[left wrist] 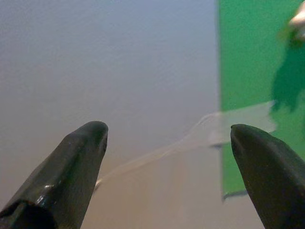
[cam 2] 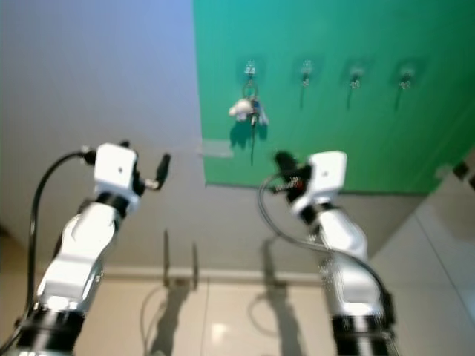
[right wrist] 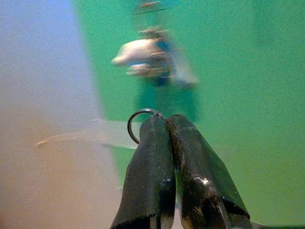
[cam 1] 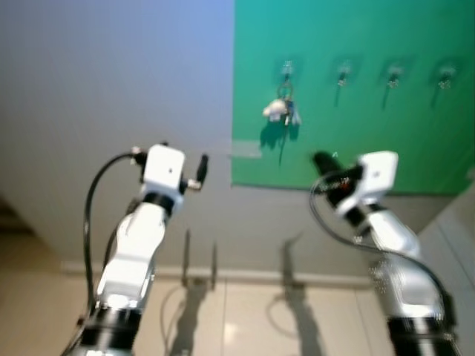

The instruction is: Hang keys on a hook

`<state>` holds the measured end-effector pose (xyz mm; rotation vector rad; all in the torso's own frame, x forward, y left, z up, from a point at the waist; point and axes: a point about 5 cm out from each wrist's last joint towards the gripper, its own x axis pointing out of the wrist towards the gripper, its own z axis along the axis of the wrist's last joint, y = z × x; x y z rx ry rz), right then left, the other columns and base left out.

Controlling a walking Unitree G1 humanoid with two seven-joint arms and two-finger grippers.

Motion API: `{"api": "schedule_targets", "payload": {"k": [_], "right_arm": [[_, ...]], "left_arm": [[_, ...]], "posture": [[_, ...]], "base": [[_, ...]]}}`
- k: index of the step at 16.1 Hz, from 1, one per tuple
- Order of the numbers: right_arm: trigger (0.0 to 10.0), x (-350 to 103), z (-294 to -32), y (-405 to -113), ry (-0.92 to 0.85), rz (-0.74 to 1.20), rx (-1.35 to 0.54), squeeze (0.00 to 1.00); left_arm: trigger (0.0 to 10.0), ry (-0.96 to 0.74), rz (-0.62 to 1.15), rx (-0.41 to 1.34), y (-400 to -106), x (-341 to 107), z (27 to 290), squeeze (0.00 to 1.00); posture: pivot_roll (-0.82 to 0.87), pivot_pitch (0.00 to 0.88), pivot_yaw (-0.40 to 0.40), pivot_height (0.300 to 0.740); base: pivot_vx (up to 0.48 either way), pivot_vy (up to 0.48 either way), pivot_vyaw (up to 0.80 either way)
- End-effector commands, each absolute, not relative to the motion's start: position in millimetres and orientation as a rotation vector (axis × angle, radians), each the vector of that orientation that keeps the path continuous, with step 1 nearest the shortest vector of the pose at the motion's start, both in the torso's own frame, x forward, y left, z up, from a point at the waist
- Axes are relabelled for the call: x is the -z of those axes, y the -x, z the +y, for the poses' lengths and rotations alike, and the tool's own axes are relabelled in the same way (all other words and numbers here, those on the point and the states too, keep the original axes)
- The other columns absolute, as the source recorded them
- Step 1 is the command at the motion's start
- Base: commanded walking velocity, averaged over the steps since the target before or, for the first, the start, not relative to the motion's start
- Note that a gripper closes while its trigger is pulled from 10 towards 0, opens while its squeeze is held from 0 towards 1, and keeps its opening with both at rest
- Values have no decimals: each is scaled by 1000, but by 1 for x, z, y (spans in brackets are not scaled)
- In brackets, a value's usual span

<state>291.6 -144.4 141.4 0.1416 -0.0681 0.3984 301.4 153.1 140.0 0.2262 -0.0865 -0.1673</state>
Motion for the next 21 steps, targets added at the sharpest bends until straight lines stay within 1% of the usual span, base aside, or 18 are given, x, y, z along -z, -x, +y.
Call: {"api": "schedule_targets", "payload": {"k": [1,3,4,5,7,9,11,13,16,18,21], "right_arm": [[10000,-148,-146,-293,-128,-84,-406,0],[10000,-148,-145,-293,-124,-81,-418,0],[10000,-148,-145,-293,-137,-85,-421,0],[10000,-149,-145,-293,-164,-85,-415,0],[10000,-149,-145,-295,-163,-82,-404,0],[10000,-145,-145,-294,-184,-73,-375,0],[10000,-139,-146,-293,-174,-63,-334,0],[10000,-136,-149,-291,-202,-69,-256,0],[10000,-138,-147,-290,-223,-86,-244,0],[10000,-140,-148,-290,-258,-83,-228,0],[10000,-140,-149,-290,-242,-84,-236,0]], "left_arm": [[10000,-231,-87,168,-301,-140,151,0],[10000,-236,-86,169,-301,-139,151,0],[10000,-242,-84,166,-301,-139,153,0],[10000,-247,-82,172,-301,-138,153,0],[10000,-288,-91,245,-299,-139,146,0],[10000,-252,-114,277,-298,-140,139,0],[10000,-261,-111,274,-298,-139,138,0],[10000,-273,-81,285,-299,-135,140,0],[10000,-251,-102,306,-300,-138,139,0],[10000,-231,-119,329,-299,-140,137,0],[10000,-222,-118,335,-298,-139,135,0]], "posture": [[-69,0,17,740],[-65,0,15,740],[-66,0,14,740],[-64,0,12,740],[-58,0,10,740],[-56,0,10,740],[-56,0,12,740],[-59,0,17,740],[-63,0,31,740],[-64,0,35,740],[-69,0,33,740]], "base": [[0,-405,800],[0,-405,800],[0,-401,0],[0,0,0],[0,0,0],[0,0,0],[0,0,0],[0,0,0],[0,0,0],[330,0,0],[363,0,-733]]}}
